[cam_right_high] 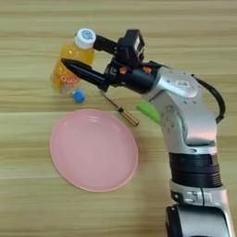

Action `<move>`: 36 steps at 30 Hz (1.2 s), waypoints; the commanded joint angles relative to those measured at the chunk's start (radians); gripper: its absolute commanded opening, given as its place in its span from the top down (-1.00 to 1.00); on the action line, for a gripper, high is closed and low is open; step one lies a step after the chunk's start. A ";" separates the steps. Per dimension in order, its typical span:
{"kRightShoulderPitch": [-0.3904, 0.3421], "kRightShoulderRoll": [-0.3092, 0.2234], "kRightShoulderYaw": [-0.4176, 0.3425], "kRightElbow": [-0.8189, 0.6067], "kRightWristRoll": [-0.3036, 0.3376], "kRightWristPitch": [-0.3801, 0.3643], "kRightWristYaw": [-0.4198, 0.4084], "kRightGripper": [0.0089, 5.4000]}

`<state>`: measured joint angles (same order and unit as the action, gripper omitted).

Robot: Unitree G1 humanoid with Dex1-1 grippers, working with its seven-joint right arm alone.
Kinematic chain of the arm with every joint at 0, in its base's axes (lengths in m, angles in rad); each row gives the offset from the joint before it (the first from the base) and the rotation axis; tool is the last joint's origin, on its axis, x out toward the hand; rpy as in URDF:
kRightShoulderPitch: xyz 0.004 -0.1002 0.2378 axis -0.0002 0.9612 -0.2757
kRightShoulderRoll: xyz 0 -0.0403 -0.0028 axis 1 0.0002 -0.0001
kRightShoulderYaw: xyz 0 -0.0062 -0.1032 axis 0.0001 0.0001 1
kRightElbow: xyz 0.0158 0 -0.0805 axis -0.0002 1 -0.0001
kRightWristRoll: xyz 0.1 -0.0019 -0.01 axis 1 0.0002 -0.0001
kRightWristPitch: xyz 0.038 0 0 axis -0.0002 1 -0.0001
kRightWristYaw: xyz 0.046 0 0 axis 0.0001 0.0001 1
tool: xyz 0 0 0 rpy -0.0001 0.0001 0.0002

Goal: Move the objects on the table

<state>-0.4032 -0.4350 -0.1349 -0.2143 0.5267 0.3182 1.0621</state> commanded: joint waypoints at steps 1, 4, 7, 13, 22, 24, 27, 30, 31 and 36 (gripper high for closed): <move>-0.028 -0.085 -0.053 -0.038 0.027 -0.020 0.007 -0.25; -0.007 -0.116 -0.059 -0.018 0.033 -0.007 0.030 -0.25; 0.003 -0.136 -0.061 0.018 0.030 0.000 0.043 -0.25; 0.006 -0.160 -0.041 0.120 -0.004 0.007 0.063 -0.25; 0.000 -0.203 -0.011 0.205 -0.023 0.065 0.115 -0.25; 0.001 -0.207 -0.007 0.209 -0.027 0.065 0.119 -0.25; 0.020 -0.216 -0.002 0.186 -0.033 0.059 0.141 -0.25; 0.030 -0.223 0.003 0.178 -0.038 0.054 0.153 -0.25; 0.033 -0.224 0.005 0.177 -0.043 0.048 0.158 -0.25; 0.073 -0.216 0.047 0.160 -0.093 0.004 0.166 -0.25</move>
<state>-0.2886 -0.6178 -0.0837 0.0011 0.4534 0.3883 1.2519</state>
